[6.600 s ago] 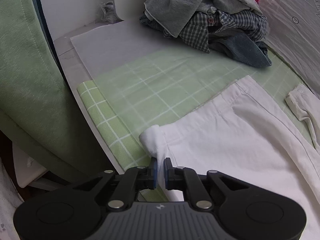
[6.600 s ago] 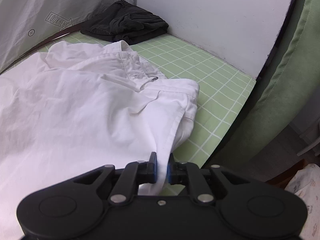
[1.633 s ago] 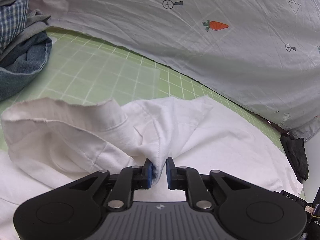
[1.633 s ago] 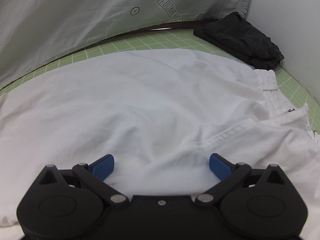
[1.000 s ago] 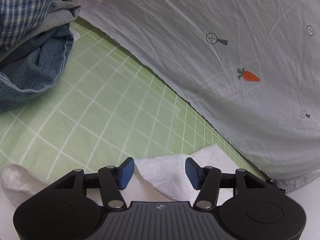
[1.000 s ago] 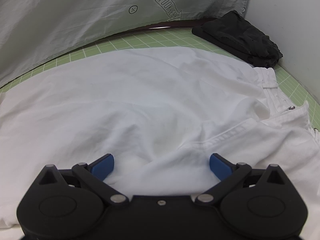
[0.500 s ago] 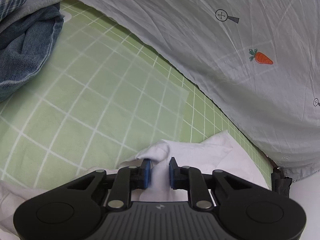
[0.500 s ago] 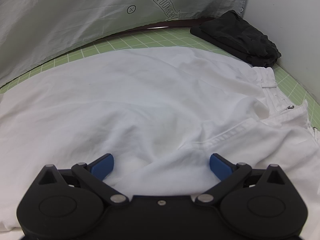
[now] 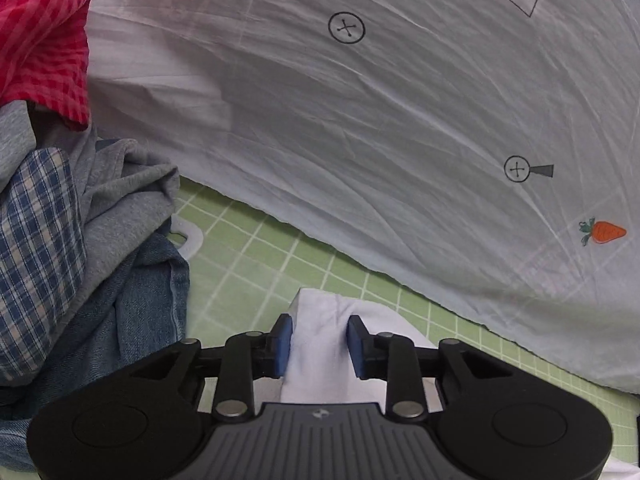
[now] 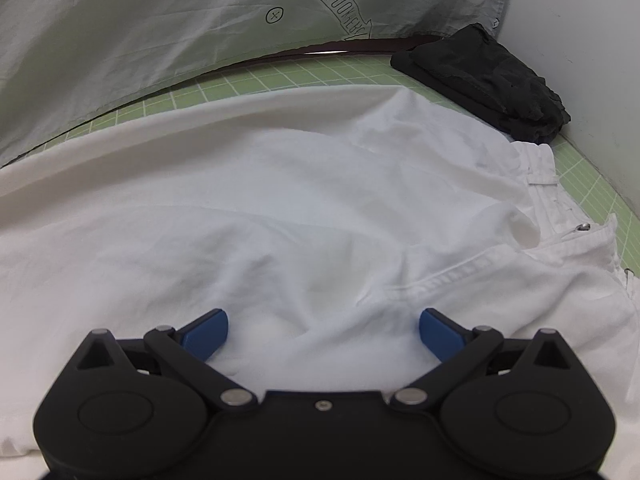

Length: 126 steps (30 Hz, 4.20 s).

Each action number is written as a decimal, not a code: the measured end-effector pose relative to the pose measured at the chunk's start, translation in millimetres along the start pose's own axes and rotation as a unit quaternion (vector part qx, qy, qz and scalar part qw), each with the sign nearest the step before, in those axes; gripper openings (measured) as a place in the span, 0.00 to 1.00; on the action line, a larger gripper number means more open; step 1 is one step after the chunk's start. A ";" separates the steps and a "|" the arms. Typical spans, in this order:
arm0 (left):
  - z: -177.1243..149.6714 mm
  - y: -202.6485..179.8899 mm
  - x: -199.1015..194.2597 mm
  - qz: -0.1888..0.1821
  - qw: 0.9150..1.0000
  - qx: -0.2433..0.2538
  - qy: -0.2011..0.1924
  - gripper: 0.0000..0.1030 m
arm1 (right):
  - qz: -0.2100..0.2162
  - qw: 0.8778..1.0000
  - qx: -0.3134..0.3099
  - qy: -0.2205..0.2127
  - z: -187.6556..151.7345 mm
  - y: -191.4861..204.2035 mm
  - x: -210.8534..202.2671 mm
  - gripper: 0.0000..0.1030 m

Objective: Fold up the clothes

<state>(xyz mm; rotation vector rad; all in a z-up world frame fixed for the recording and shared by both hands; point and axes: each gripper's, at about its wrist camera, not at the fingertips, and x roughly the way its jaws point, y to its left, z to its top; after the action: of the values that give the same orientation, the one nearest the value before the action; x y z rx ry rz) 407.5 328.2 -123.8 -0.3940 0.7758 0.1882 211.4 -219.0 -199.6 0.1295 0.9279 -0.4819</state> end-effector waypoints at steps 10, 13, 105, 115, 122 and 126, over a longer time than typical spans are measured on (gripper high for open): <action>-72.8 -14.6 -69.4 -0.028 0.999 0.034 0.006 0.74 | 0.035 0.999 -0.003 -0.026 -1.4 -7.0 -13.7 1.00; -111.5 -25.3 -92.7 -0.043 0.998 0.039 0.034 0.74 | 0.053 0.998 0.011 -0.040 -1.4 -14.4 -20.5 1.00; -429.6 -234.8 -213.2 0.096 0.980 0.118 0.131 1.00 | 0.200 0.969 0.141 -0.011 -16.0 -398.9 1.5 0.73; -430.0 -229.5 -213.0 0.086 0.979 0.130 0.129 1.00 | 0.264 0.914 0.302 0.060 -69.9 -422.9 -4.2 0.81; -429.4 -221.9 -214.5 0.053 0.975 0.164 0.138 1.00 | 0.303 0.897 0.311 0.084 -82.6 -400.6 -12.7 0.82; -421.6 -198.8 -222.5 0.010 0.979 0.147 0.142 1.00 | 0.319 0.886 0.322 0.099 -91.3 -381.4 -19.1 0.83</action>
<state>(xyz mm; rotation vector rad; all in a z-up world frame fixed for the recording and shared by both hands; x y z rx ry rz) 41.5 -31.5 -182.9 -0.1324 1.0721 0.0334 -38.0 -522.2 -202.3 1.0760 0.8305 -0.1408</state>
